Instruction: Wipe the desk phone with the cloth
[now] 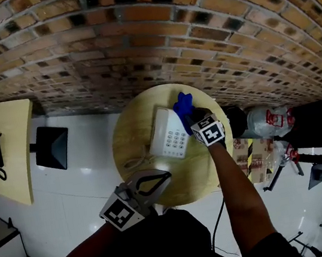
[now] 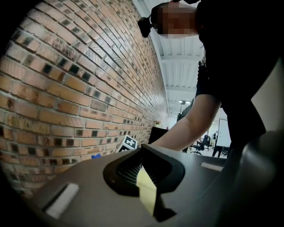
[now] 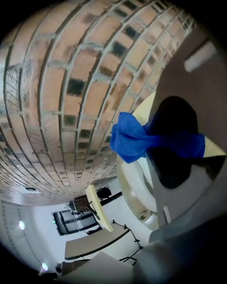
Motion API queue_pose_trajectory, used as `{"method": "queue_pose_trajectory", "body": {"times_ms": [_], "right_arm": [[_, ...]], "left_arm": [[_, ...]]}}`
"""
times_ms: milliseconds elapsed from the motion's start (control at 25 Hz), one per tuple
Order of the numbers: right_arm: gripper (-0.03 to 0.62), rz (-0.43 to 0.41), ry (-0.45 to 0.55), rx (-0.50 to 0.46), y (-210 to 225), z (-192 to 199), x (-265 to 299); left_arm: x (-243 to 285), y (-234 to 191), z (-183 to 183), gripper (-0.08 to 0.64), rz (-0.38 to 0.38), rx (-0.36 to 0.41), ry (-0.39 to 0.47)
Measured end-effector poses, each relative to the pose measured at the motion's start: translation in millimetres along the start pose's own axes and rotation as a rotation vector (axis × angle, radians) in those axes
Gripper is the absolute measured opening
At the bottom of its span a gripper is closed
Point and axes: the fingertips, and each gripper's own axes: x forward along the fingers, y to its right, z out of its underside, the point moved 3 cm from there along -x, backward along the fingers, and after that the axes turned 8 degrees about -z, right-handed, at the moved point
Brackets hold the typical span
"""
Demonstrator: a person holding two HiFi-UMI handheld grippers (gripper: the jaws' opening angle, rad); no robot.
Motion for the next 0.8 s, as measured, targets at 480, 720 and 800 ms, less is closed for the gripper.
{"method": "queue_pose_trajectory", "body": {"times_ms": [480, 720, 800], "right_arm": [[0.083, -0.235, -0.176, -0.247, -138, 65, 29], [0.083, -0.327, -0.193, -0.229, -199, 112, 15], [0.083, -0.294, -0.140, -0.190, -187, 96, 8]], "left_arm": [[-25, -25, 6, -0.012, -0.071, -0.013, 0.013], [-17, -21, 1, -0.012, -0.051, -0.016, 0.017], [-16, -21, 1, -0.012, -0.046, -0.011, 0.016]]}}
